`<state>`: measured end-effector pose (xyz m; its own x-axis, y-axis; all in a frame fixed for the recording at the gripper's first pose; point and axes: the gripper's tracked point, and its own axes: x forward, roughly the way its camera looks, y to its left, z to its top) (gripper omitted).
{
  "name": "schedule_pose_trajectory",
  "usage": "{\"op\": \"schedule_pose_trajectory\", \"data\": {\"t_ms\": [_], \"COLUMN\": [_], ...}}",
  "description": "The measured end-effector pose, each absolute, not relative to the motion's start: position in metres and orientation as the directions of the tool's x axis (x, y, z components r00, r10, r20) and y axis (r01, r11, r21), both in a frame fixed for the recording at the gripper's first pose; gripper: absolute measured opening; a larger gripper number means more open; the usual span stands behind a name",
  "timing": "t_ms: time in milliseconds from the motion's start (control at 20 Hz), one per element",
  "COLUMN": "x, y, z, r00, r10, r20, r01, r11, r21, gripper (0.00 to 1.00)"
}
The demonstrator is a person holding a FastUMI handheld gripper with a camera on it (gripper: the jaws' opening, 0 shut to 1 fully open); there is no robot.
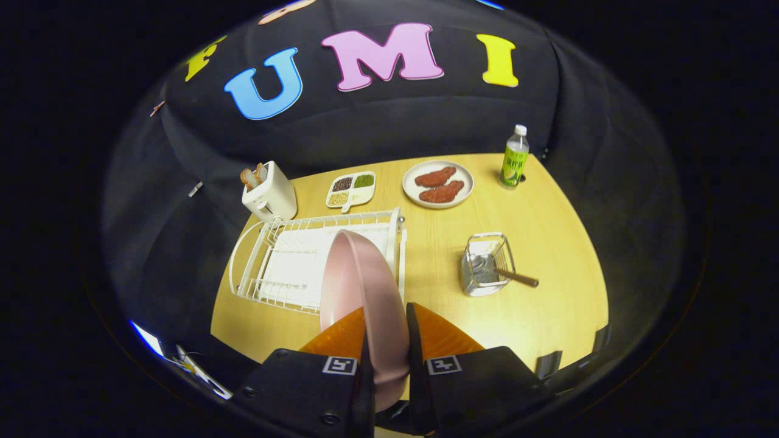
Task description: Take the plate from the dish rack, then take the spoon from the basket and place it into the plate.
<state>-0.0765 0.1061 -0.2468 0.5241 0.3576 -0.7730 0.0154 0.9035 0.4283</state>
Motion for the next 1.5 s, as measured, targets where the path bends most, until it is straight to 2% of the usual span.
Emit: {"op": "schedule_pose_trajectory", "data": {"t_ms": [200, 450, 700, 950, 1150, 1250, 1400, 1450, 1500], "x": [-0.122, -0.156, -0.168, -0.166, -0.159, -0.158, -0.159, -0.158, -0.155], "y": [0.127, 0.156, 0.169, 0.191, 0.191, 0.179, 0.156, 0.151, 0.147], "z": [-0.287, -0.338, -0.387, -0.411, -0.424, -0.433, -0.453, -0.452, -0.45], "r00": [0.423, 0.359, 0.337, 0.341, 0.351, 0.352, 0.339, 0.354, 0.368], "r10": [0.445, 0.49, 0.496, 0.594, 0.588, 0.516, 0.377, 0.353, 0.332], "r20": [-0.789, -0.795, -0.8, -0.729, -0.729, -0.781, -0.862, -0.866, -0.869], "r01": [0.053, 0.099, 0.113, 0.233, 0.272, 0.247, 0.19, 0.166, 0.147], "r11": [0.857, 0.827, 0.822, 0.698, 0.681, 0.753, 0.87, 0.887, 0.902], "r21": [0.512, 0.554, 0.558, 0.677, 0.68, 0.609, 0.455, 0.43, 0.407], "gripper": [0.27, 0.27, 0.26, 0.27, 0.27, 0.34, 0.56, 0.58, 0.64]}}
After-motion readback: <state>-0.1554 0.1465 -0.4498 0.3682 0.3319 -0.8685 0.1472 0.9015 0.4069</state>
